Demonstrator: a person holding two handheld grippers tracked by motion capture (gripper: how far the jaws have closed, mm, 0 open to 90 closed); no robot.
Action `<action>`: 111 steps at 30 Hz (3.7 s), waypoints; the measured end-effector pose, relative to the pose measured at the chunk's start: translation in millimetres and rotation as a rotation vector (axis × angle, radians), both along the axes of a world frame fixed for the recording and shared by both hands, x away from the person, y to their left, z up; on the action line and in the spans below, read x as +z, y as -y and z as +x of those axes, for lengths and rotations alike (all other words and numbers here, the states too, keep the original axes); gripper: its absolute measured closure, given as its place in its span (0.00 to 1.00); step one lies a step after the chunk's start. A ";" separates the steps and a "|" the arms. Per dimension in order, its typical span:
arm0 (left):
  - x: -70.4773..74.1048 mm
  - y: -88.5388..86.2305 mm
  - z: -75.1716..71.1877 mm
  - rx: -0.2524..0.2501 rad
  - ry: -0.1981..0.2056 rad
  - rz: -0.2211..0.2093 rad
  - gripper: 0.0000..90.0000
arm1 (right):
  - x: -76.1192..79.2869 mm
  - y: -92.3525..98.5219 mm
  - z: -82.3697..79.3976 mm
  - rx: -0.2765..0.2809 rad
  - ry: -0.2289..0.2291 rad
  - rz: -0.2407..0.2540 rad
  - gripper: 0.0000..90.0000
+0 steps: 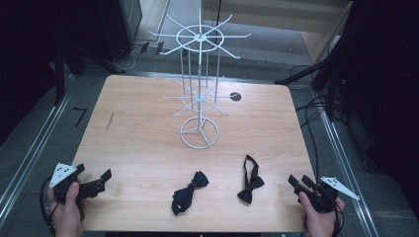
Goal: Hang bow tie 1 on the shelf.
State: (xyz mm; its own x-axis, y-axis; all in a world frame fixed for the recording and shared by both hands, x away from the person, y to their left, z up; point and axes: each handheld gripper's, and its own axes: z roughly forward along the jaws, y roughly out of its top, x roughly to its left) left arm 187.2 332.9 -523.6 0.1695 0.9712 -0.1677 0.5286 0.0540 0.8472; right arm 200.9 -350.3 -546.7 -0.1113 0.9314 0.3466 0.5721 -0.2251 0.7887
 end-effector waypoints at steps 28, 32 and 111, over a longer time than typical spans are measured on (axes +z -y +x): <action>-0.1 0.5 1.1 -0.003 -0.001 -0.001 0.00 | 14.1 -27.4 -9.7 0.050 0.054 -0.042 0.49; -0.1 0.6 1.0 -0.003 0.000 0.000 0.00 | 14.8 -31.2 -10.0 0.056 0.061 -0.038 0.50; 0.1 1.8 1.0 -0.007 0.002 0.006 0.00 | 29.8 -187.2 -23.5 0.485 0.093 -0.041 0.57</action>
State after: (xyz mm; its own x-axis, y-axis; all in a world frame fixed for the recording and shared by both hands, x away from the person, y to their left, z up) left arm 188.2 331.0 -523.6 0.1766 0.9709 -0.1619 0.5273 0.0456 0.8484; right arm 177.4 -163.1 -516.9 -0.5644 0.7770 0.2788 0.5302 0.0822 0.8439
